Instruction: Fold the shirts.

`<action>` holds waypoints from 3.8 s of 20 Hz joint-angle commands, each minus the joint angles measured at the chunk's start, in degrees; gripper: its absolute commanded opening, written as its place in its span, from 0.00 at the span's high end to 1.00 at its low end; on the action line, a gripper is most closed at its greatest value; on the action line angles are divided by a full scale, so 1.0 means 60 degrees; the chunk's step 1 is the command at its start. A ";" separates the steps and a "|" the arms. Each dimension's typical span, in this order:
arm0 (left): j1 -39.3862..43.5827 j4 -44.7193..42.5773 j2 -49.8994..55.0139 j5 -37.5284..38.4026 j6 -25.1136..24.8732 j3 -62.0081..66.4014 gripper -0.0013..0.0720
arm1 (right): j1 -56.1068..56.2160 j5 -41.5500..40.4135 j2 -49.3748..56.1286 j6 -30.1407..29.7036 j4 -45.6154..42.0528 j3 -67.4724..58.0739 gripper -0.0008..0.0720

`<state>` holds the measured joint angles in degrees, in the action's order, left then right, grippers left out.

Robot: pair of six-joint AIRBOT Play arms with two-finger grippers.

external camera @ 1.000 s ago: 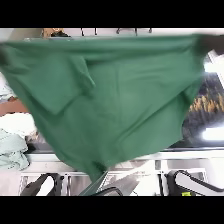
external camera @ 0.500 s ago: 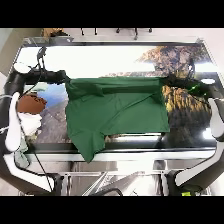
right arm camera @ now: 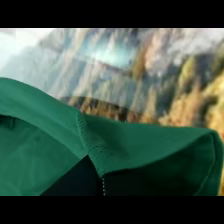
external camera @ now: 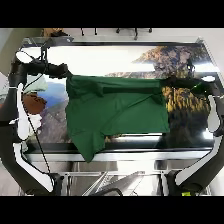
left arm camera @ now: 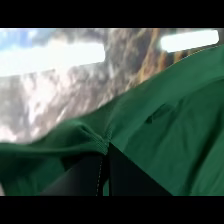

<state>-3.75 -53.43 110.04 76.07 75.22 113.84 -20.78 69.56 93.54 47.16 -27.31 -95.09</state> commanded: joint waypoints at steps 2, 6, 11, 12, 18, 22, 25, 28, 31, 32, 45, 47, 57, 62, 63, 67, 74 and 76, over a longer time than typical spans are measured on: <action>0.0284 -0.2073 0.0025 0.0827 0.0889 -0.0772 0.97 | -0.0073 0.0641 -0.0051 0.0430 -0.1971 0.0175 0.97; 0.0361 -0.2900 0.0029 0.0532 0.1151 -0.2259 0.97 | -0.0087 0.0291 -0.0051 0.0433 -0.2725 0.0568 0.97; 0.0521 -0.2900 0.0025 -0.0299 0.1151 -0.2878 0.97 | -0.0036 0.0131 -0.0051 0.0433 -0.2732 0.0568 0.97; 0.0579 -0.2896 0.0025 -0.0484 0.1151 -0.2863 0.97 | 0.0011 0.0138 -0.0051 0.0433 -0.2732 0.0568 0.97; 0.0834 -0.2830 0.0025 -0.0335 0.1399 -0.2415 0.15 | 0.0262 0.0237 -0.0240 0.0433 -0.2674 0.0561 0.64; 0.0659 -0.2867 -0.0073 0.1712 0.1909 -0.0878 0.06 | -0.0146 0.0288 -0.1428 0.1759 -0.4138 0.0561 0.26; 0.0299 -0.2929 -0.0976 0.2732 0.2280 -0.1603 0.06 | -0.0911 0.0871 -0.2076 0.2718 -0.5053 0.0594 0.26; -0.0055 -0.2929 -0.2798 0.2626 0.2306 -0.4583 0.06 | -0.1545 0.1625 -0.2280 0.2896 -0.4983 0.1060 0.26; -0.0248 -0.2820 -0.5187 0.1603 0.2419 -0.8754 0.06 | -0.1887 0.1840 -0.2437 0.2892 -0.4951 0.2153 0.26; -0.0244 -0.2801 -0.5931 0.1111 0.2535 -1.0043 0.06 | -0.1938 0.1840 -0.2452 0.2885 -0.4881 0.2510 0.26; -0.0193 0.1705 -0.9850 -0.4546 0.1355 -1.6793 0.08 | -0.1938 0.2182 -0.2645 0.2867 -0.4481 0.3639 0.26; -0.0193 0.2481 -0.9613 -0.5016 0.0943 -1.6775 0.10 | -0.1938 0.2295 -0.2656 0.2867 -0.4484 0.3643 0.26; -0.0215 0.5825 -0.7417 -0.3523 -0.2889 -1.5318 0.97 | -0.1920 0.2361 -0.2951 0.2852 -0.4637 0.6156 0.27; -0.0215 0.5829 -0.7038 -0.3085 -0.2878 -1.4214 0.97 | -0.1694 0.2204 -0.3005 0.2514 -0.4091 0.6932 0.40; -0.0215 0.5825 -0.7042 -0.2925 -0.2871 -1.4025 0.97 | -0.1657 0.2328 -0.3009 0.2335 -0.3694 0.6954 0.52; -0.0215 0.5807 -0.7435 -0.2095 -0.2820 -1.3613 0.97 | -0.1647 0.2583 -0.3643 0.2222 -0.2237 0.6947 0.97; -0.0215 0.0783 -1.0965 -0.0696 0.0517 -1.3613 0.97 | -0.1647 0.2659 -0.5810 0.5275 -0.6553 0.6954 0.97; -0.0215 0.0335 -1.1952 -0.0481 0.1024 -1.3613 0.97 | -0.1643 0.2860 -0.6255 0.5479 -0.6801 0.6954 0.97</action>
<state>-4.99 -42.11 46.35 69.36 74.19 32.03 -30.68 85.49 60.20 74.91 -61.06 -53.39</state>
